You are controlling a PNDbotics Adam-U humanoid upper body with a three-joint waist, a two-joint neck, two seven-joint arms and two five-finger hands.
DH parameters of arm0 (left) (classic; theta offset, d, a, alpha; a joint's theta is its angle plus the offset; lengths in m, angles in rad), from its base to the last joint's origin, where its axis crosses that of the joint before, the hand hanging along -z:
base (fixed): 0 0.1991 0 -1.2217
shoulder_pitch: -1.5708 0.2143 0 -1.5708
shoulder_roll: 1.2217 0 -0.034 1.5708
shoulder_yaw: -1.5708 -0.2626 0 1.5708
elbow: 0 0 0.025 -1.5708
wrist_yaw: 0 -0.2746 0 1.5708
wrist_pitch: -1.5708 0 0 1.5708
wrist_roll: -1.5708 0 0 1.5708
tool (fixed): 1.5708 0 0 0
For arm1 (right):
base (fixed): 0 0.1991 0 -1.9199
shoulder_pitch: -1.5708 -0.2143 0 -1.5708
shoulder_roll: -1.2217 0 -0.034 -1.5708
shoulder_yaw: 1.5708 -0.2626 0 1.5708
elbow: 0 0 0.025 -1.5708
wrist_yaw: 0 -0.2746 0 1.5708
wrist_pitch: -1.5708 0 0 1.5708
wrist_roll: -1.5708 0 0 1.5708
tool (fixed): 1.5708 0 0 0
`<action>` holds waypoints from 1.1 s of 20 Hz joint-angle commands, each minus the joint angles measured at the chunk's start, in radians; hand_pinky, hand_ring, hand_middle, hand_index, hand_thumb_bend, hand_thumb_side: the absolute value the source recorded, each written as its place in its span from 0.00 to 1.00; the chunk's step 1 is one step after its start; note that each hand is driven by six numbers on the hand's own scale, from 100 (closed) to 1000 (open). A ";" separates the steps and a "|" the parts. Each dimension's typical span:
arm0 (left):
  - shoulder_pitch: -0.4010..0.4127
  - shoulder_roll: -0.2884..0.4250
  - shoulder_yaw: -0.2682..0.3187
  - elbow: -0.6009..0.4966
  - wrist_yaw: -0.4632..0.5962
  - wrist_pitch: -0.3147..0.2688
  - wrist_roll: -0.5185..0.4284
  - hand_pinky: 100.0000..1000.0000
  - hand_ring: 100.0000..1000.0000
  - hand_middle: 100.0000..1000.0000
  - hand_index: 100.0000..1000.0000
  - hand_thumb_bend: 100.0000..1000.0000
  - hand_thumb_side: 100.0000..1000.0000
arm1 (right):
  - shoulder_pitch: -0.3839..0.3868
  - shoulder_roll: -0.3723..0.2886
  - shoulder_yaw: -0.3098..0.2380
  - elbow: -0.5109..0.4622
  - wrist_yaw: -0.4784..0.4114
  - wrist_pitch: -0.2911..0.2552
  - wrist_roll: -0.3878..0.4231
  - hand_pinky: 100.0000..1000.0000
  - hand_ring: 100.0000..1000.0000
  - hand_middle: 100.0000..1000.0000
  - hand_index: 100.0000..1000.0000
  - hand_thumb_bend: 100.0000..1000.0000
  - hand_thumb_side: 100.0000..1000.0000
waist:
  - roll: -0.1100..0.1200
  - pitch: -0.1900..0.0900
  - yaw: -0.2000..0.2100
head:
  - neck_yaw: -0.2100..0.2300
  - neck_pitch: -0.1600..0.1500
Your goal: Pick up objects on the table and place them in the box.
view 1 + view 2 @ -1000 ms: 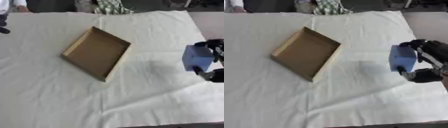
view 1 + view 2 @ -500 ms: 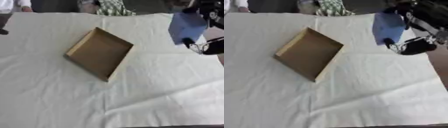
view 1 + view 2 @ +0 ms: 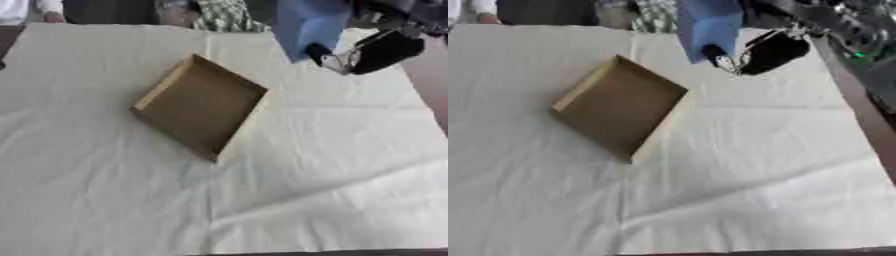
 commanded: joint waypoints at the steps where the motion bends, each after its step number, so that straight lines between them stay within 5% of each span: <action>1: -0.016 0.008 0.001 -0.014 0.006 -0.002 -0.004 0.58 0.72 0.51 0.63 0.21 0.65 | -0.059 0.061 0.014 0.054 0.050 -0.025 0.002 0.36 0.39 0.55 0.65 0.00 0.34 | 0.003 -0.020 0.005 | -0.009 0.003; 10: -0.019 0.000 0.001 -0.014 0.016 -0.007 0.009 0.58 0.72 0.51 0.63 0.22 0.64 | -0.152 0.270 0.048 0.241 0.200 -0.079 -0.036 0.35 0.39 0.55 0.65 0.00 0.33 | 0.008 -0.020 0.023 | -0.036 0.002; 22: -0.020 -0.010 -0.001 -0.014 0.021 -0.008 0.011 0.58 0.72 0.51 0.62 0.21 0.65 | -0.169 0.403 0.072 0.443 0.347 -0.123 -0.112 0.34 0.39 0.55 0.64 0.00 0.36 | 0.009 -0.011 0.034 | -0.044 0.001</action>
